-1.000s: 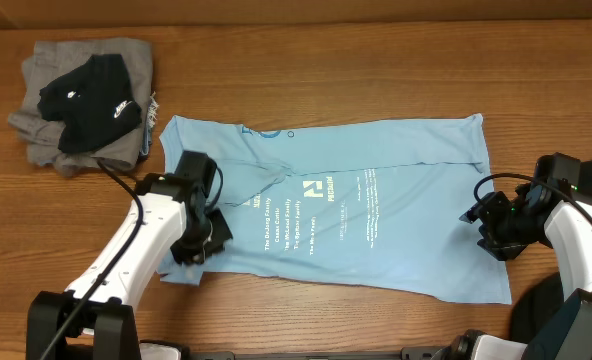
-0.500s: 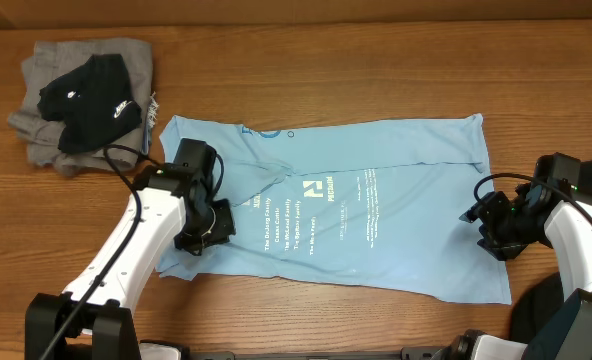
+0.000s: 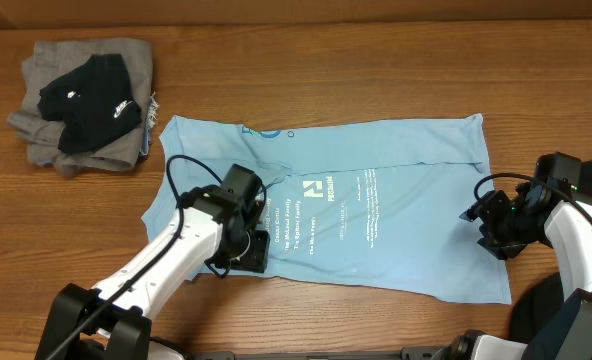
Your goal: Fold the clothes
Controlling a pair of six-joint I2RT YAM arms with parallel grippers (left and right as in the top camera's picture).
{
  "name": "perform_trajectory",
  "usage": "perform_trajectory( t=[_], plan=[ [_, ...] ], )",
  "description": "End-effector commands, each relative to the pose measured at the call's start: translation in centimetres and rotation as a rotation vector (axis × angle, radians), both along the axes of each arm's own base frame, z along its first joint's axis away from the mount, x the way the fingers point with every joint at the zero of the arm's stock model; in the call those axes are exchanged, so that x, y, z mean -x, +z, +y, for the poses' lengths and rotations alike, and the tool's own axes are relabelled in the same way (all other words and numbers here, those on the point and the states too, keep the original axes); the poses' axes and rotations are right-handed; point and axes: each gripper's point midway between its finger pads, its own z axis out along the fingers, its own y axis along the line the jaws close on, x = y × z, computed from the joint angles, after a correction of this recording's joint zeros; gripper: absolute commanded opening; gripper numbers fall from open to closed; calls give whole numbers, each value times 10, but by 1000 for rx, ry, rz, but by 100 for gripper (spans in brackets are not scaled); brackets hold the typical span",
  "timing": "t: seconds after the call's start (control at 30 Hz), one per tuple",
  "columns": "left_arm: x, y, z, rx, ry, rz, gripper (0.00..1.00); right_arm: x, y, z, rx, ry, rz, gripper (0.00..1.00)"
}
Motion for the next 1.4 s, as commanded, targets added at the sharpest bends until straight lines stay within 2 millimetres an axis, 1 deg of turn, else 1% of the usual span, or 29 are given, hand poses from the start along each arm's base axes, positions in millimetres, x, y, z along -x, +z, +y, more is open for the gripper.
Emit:
perform_trajectory(
  t=[0.0,0.2,0.3,0.33,0.4,0.47,0.5,0.6,0.7,0.83,0.87,1.0,1.03,1.2,1.27,1.3,1.33,1.37],
  plan=[
    [9,-8,-4,6,4,37,48,-2,0,-1,-2,1,-7,62],
    [4,-22,-3,-22,17,45,49,-2,0,-1,-2,1,-8,62],
    [7,-32,-2,-40,25,82,45,-2,0,-1,-2,1,-7,62],
    [9,-36,-1,-47,25,98,41,-2,0,-1,-2,1,-8,62],
    [13,-42,0,-58,26,128,22,-2,0,-1,-2,1,-7,62],
    [14,-43,1,-62,28,140,5,-2,0,-1,-2,1,-7,62],
    [15,-42,2,-64,31,144,4,-2,0,-1,-2,1,-8,62],
    [11,-32,5,-74,50,154,4,-2,0,-1,-2,1,-8,62],
    [3,-18,7,-79,62,152,4,-2,0,-1,-2,1,-8,63],
    [-14,2,7,-80,45,124,4,-2,0,-1,-2,1,-7,63],
    [-21,9,6,-86,43,105,4,-2,0,0,-3,1,-7,63],
    [-37,22,0,-66,30,60,4,-2,0,-1,-2,1,-9,63],
    [-42,25,-1,-66,24,43,4,-2,1,-1,-2,1,-9,66],
    [-65,26,15,-172,18,-66,4,-3,1,-1,-1,1,-12,68],
    [-72,26,18,-189,16,-97,4,-3,0,-1,-1,1,-12,69],
    [-80,26,20,-208,20,-136,4,-3,1,-1,-1,1,-12,69],
    [-84,26,21,-213,22,-153,5,-3,1,-1,-1,1,-12,69],
    [-86,26,20,-213,23,-162,9,-3,1,-1,-1,1,-12,69]
  ],
)
